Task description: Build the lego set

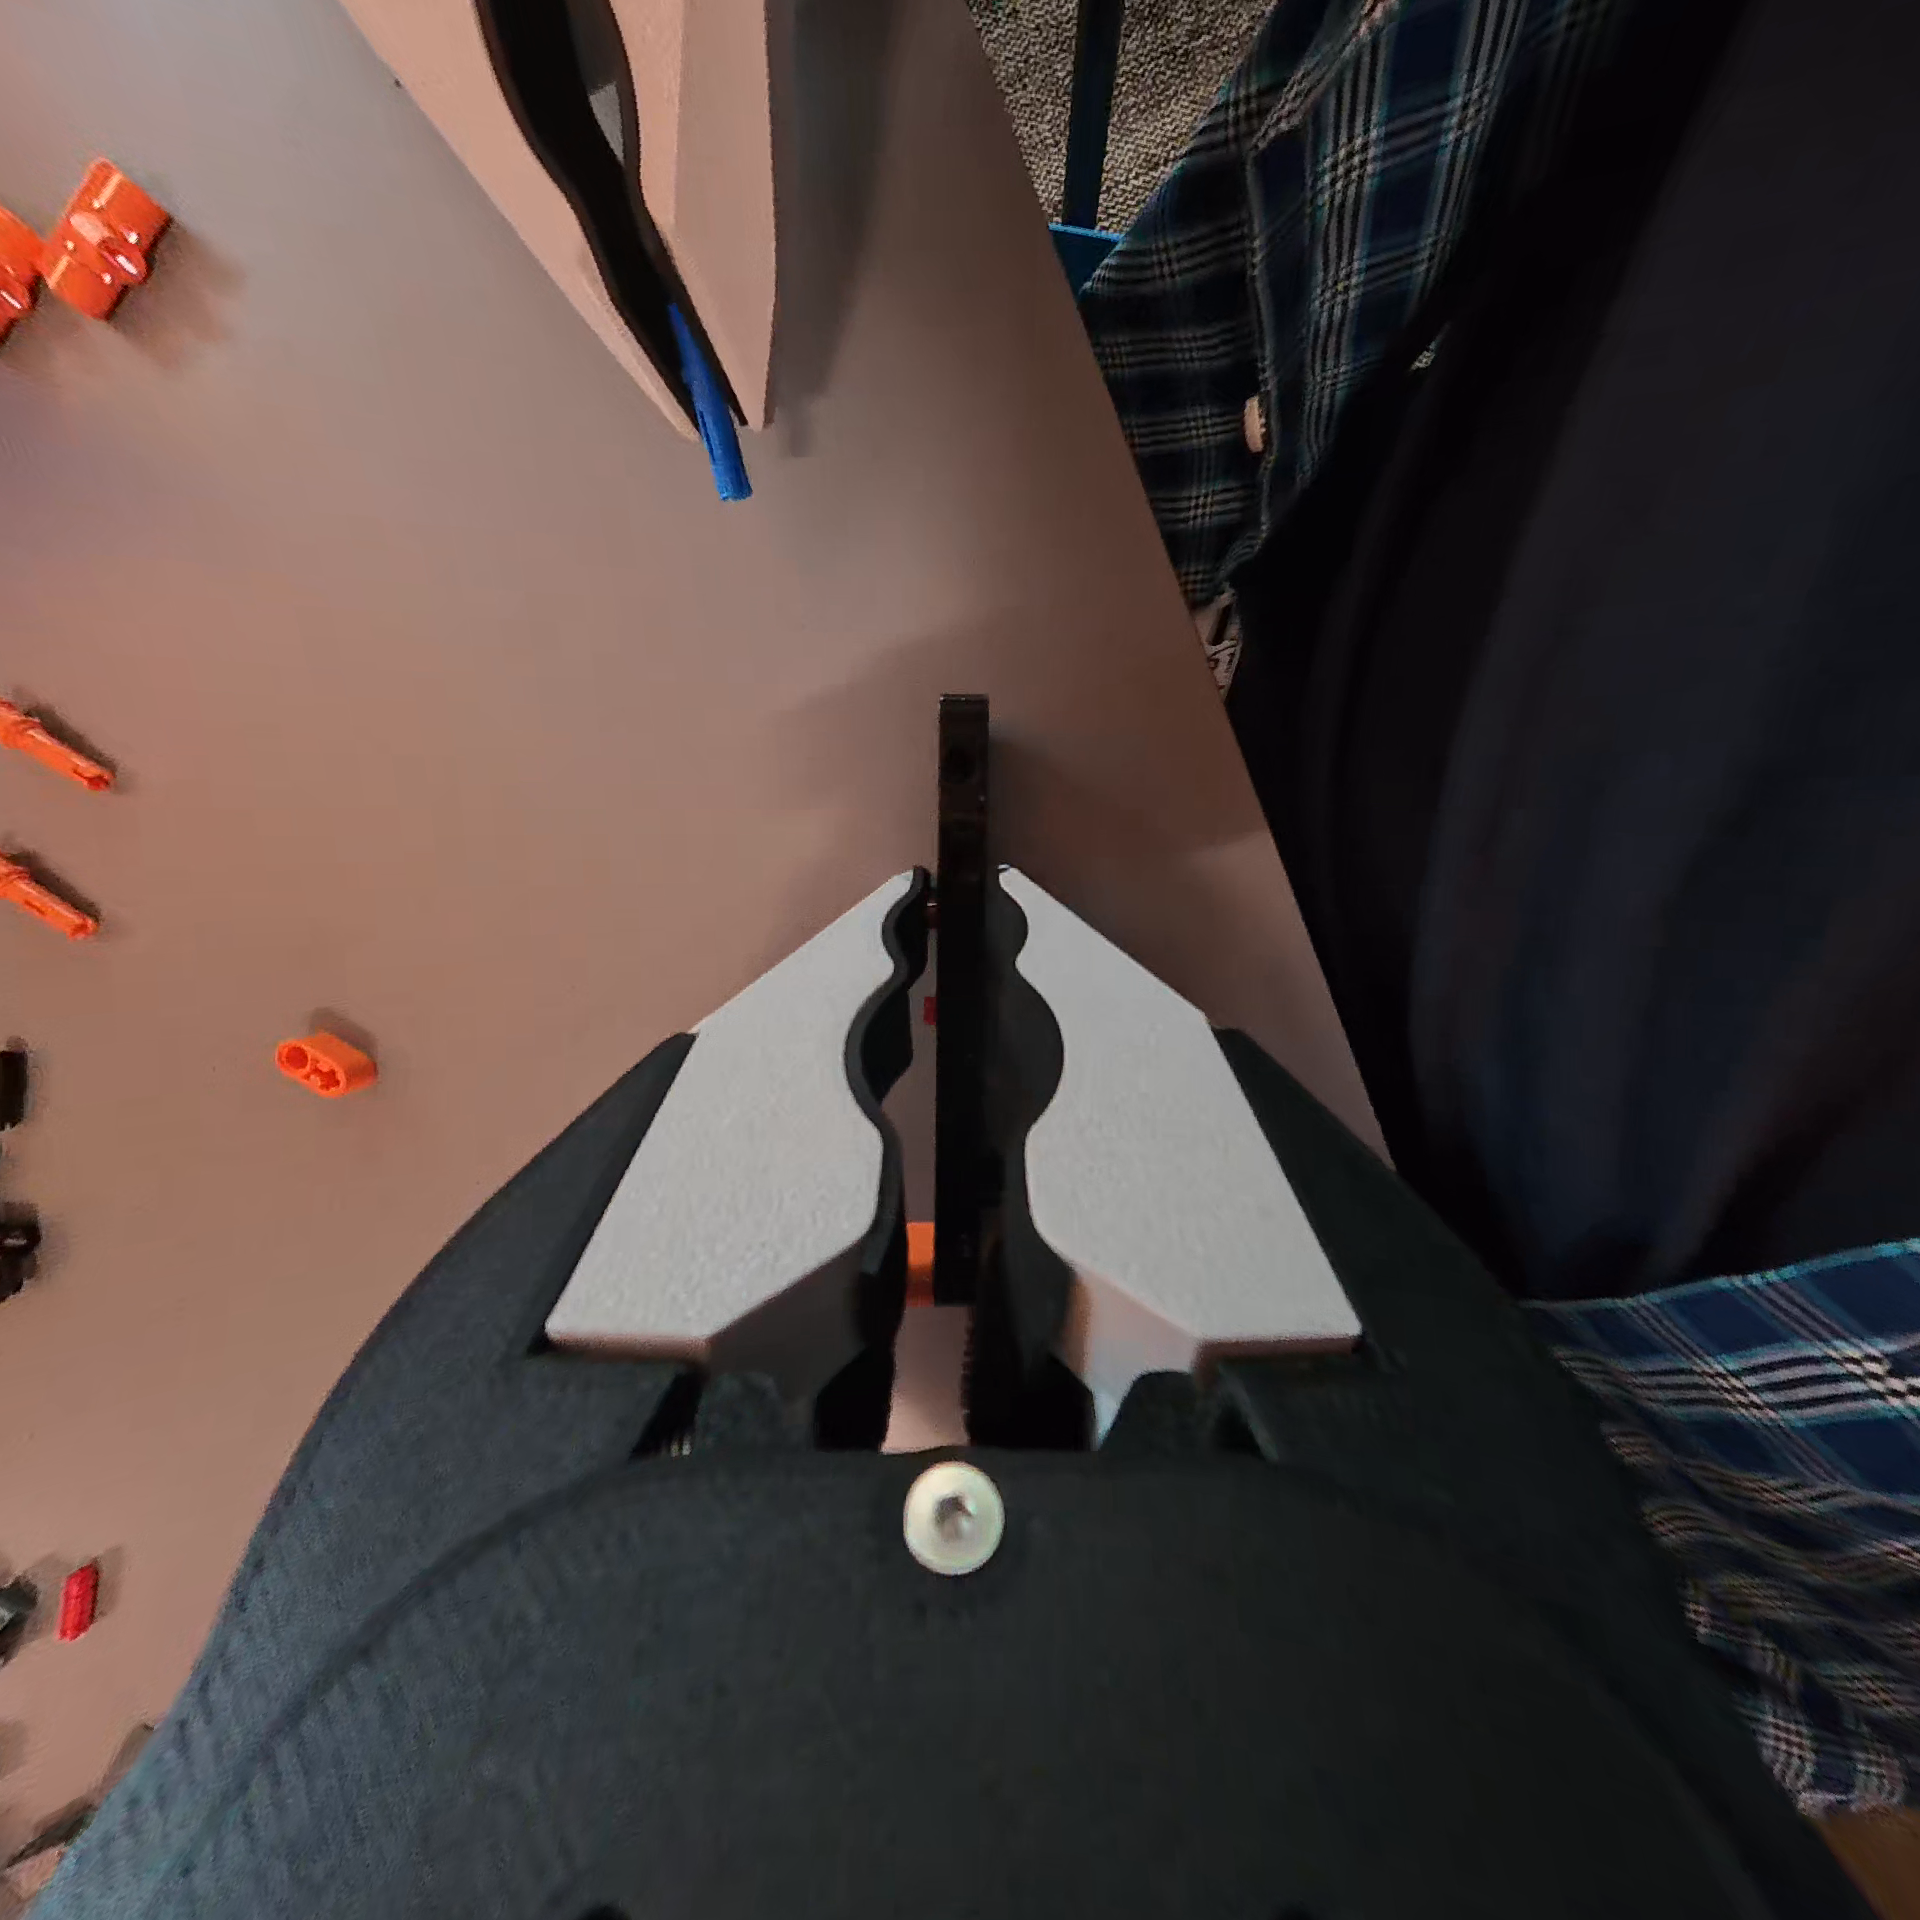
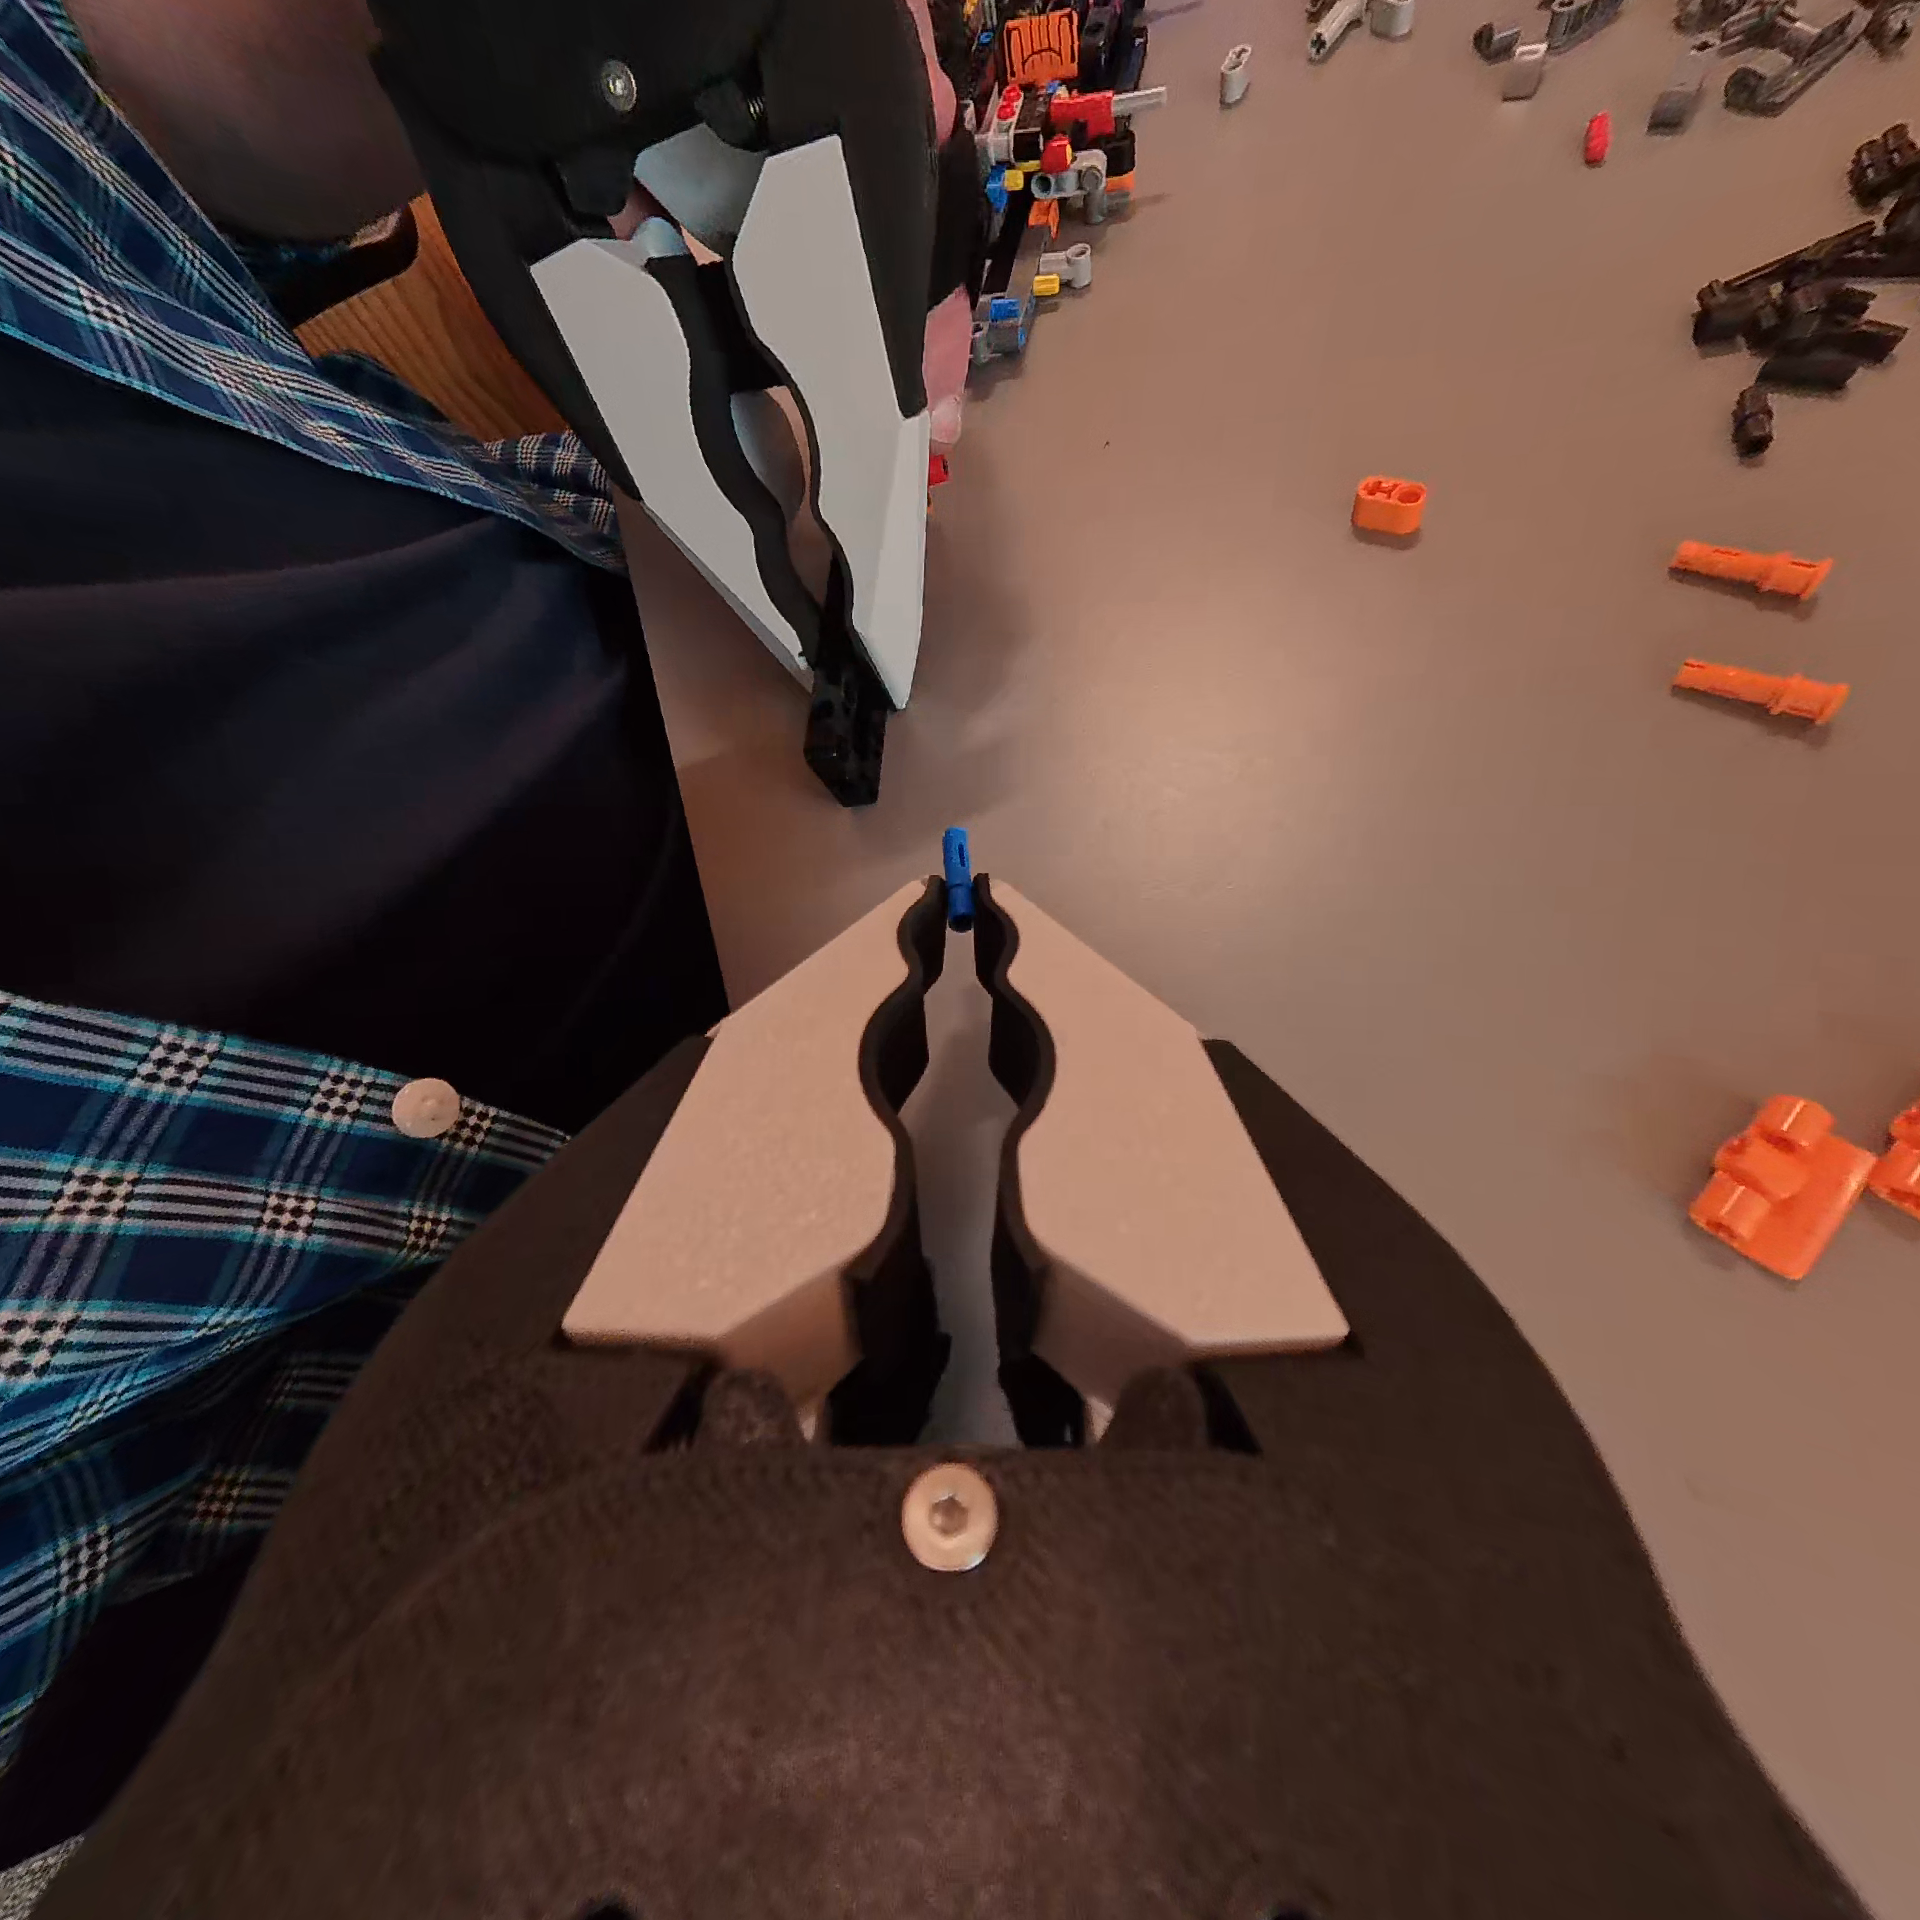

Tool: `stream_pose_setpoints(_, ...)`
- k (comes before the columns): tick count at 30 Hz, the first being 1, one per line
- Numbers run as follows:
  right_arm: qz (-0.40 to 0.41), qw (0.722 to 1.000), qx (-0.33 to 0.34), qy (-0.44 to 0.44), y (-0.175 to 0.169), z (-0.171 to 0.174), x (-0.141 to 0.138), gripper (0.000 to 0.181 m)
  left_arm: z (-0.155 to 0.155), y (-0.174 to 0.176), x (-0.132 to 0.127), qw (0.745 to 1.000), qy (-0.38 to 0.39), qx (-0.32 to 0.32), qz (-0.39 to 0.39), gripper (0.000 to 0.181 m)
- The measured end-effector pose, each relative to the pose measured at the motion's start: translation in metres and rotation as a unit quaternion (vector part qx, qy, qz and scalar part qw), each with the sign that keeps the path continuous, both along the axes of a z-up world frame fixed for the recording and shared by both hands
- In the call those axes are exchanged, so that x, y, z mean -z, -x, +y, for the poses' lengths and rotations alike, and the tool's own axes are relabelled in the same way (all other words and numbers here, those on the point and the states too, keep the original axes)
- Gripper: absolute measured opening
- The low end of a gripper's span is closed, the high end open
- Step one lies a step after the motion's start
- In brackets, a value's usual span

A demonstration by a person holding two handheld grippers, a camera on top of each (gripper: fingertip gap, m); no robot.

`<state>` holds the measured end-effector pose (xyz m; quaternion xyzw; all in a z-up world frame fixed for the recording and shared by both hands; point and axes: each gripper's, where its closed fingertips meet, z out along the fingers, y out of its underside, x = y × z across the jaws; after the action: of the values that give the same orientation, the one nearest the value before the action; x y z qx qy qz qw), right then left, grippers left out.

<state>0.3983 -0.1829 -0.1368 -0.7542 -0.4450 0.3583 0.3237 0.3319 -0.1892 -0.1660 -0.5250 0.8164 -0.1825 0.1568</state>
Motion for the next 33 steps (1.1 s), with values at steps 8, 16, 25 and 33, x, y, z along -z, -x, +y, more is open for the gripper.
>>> stream_pose_setpoints(8,0.007,1.000,-0.007,0.005,0.0025,0.0000,-0.0020,0.002,0.0019,0.0038,-0.0009,1.000,-0.023,0.019,-0.003,0.010)
stream_pose_setpoints(16,0.008,1.000,-0.011,0.009,0.0044,0.0021,-0.0018,0.002,-0.0031,0.0021,-0.0012,1.000,0.011,0.010,0.006,0.024)
stream_pose_setpoints(25,0.018,1.000,-0.014,0.010,0.0043,0.0027,-0.0045,0.002,-0.0013,-0.0003,-0.0009,1.000,-0.002,0.012,0.001,0.009)
stream_pose_setpoints(33,0.032,0.999,-0.020,0.006,0.0042,0.0054,-0.0093,0.002,0.0028,-0.0016,-0.0025,0.997,-0.066,0.032,-0.022,0.009)
